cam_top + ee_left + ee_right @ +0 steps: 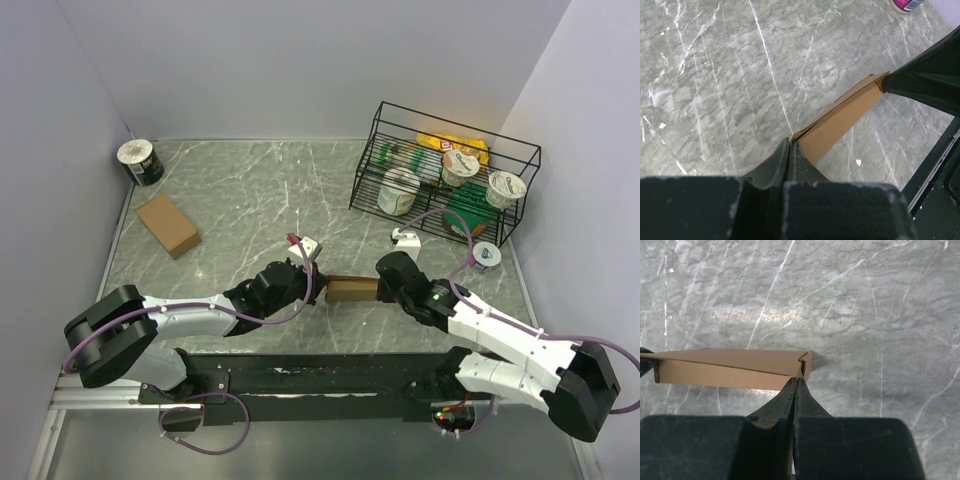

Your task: Fold the paper box

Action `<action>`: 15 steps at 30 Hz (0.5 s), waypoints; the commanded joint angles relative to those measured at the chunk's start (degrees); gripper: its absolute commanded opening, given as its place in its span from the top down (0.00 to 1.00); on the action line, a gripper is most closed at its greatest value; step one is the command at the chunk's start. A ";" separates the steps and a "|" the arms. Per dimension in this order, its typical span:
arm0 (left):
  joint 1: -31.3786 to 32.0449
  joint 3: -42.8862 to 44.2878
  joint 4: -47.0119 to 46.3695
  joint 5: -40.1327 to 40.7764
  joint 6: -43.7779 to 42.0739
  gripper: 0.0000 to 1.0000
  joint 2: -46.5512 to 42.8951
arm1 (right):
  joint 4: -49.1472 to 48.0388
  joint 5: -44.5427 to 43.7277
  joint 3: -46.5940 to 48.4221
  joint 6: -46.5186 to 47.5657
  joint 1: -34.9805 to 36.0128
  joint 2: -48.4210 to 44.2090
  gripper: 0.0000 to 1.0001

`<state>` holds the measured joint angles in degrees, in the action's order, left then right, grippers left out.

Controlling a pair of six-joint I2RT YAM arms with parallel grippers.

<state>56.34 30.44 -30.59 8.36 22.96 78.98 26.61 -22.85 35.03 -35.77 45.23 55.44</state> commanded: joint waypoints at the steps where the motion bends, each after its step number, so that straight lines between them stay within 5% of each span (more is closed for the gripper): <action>1: -0.26 0.33 -0.61 1.13 -1.34 0.99 -1.02 | 7.93 -1.93 0.66 0.00 -0.14 2.65 1.00; 15: -0.26 0.41 -0.52 0.78 -3.44 0.99 -0.84 | 9.33 -0.97 1.01 -0.36 0.03 1.43 0.95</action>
<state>56.34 30.44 -30.48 8.38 21.71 78.98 26.04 -23.79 36.03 -36.36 45.23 57.98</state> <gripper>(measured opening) 0.024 0.005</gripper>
